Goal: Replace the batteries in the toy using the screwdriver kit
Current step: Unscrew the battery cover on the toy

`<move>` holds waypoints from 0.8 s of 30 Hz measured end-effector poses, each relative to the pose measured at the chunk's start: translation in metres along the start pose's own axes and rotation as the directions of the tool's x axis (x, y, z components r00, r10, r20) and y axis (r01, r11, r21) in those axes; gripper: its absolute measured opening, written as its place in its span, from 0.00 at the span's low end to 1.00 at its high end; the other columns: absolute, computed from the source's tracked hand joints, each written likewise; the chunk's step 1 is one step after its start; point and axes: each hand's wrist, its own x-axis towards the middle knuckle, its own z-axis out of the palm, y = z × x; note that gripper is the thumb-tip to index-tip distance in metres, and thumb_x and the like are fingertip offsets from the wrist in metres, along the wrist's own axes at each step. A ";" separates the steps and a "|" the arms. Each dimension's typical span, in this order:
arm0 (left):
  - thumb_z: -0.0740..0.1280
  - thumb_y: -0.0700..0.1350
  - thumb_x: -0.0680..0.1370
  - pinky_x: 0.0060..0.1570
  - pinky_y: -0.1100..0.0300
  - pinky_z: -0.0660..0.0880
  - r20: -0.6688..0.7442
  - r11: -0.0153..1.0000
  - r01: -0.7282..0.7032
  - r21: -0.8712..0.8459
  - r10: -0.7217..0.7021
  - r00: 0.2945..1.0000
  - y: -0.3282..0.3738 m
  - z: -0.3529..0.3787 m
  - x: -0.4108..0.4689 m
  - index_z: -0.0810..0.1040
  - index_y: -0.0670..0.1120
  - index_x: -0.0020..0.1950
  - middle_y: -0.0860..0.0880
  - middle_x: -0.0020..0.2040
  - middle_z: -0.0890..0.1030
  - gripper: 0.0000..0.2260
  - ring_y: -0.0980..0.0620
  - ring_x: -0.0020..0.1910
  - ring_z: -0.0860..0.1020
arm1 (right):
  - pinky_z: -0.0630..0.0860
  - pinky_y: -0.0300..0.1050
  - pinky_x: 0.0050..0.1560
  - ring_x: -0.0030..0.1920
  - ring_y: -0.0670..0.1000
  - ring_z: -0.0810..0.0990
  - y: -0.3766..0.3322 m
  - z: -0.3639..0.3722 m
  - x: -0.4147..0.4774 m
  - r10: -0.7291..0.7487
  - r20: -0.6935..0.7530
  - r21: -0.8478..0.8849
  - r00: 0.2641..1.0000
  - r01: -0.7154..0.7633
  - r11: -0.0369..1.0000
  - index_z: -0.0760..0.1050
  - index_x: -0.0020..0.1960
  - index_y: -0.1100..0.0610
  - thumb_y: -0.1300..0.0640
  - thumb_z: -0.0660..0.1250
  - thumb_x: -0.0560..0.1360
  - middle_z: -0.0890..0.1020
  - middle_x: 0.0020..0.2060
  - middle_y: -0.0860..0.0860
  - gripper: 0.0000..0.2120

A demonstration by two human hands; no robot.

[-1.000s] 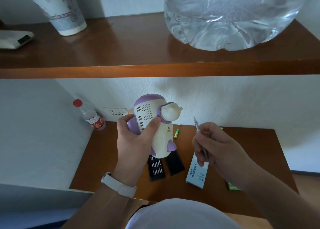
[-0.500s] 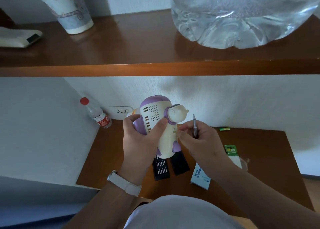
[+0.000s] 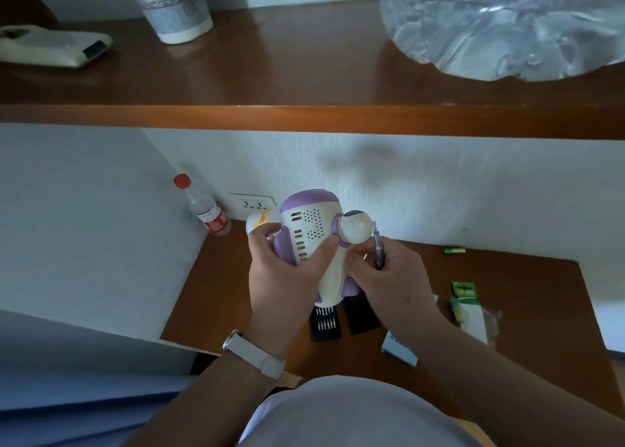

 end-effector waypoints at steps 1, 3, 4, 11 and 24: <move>0.78 0.69 0.58 0.28 0.70 0.76 -0.004 1.000 -0.001 0.011 0.001 1.000 -0.002 0.000 -0.001 0.66 0.62 0.52 0.71 0.44 0.80 0.31 0.67 0.39 0.82 | 0.72 0.27 0.33 0.32 0.39 0.74 0.002 0.001 -0.001 -0.005 -0.005 -0.002 1.000 0.005 1.000 0.75 0.40 0.57 0.54 0.69 0.76 0.78 0.33 0.47 0.09; 0.77 0.69 0.57 0.27 0.69 0.76 -0.014 1.000 0.008 0.021 -0.008 1.000 -0.007 0.000 -0.001 0.66 0.62 0.52 0.69 0.43 0.81 0.31 0.67 0.39 0.82 | 0.71 0.29 0.31 0.30 0.40 0.73 0.003 0.004 -0.001 0.004 0.001 0.001 1.000 -0.004 1.000 0.75 0.39 0.58 0.55 0.69 0.76 0.78 0.33 0.49 0.09; 0.76 0.69 0.57 0.27 0.69 0.76 -0.020 1.000 0.016 0.024 -0.016 1.000 -0.009 0.000 -0.002 0.66 0.62 0.53 0.65 0.42 0.81 0.32 0.67 0.39 0.82 | 0.71 0.29 0.31 0.30 0.40 0.73 0.004 0.005 -0.001 0.015 0.011 0.005 1.000 -0.015 1.000 0.75 0.39 0.57 0.55 0.69 0.76 0.77 0.32 0.49 0.09; 0.76 0.70 0.56 0.29 0.66 0.79 0.017 0.995 0.091 0.028 -0.092 0.996 -0.028 0.001 -0.002 0.66 0.65 0.52 0.62 0.44 0.82 0.31 0.64 0.40 0.83 | 0.69 0.30 0.27 0.27 0.40 0.70 0.018 0.012 0.000 0.071 0.058 -0.011 0.996 -0.070 0.997 0.73 0.37 0.57 0.57 0.68 0.75 0.73 0.26 0.45 0.09; 0.79 0.64 0.63 0.27 0.66 0.78 0.064 0.980 0.198 0.028 -0.200 0.978 -0.052 0.007 -0.004 0.67 0.59 0.55 0.54 0.47 0.82 0.29 0.63 0.39 0.84 | 0.73 0.31 0.31 0.30 0.40 0.76 0.044 0.010 0.007 0.122 0.170 0.009 0.978 -0.126 0.992 0.77 0.39 0.51 0.43 0.63 0.65 0.80 0.31 0.44 0.12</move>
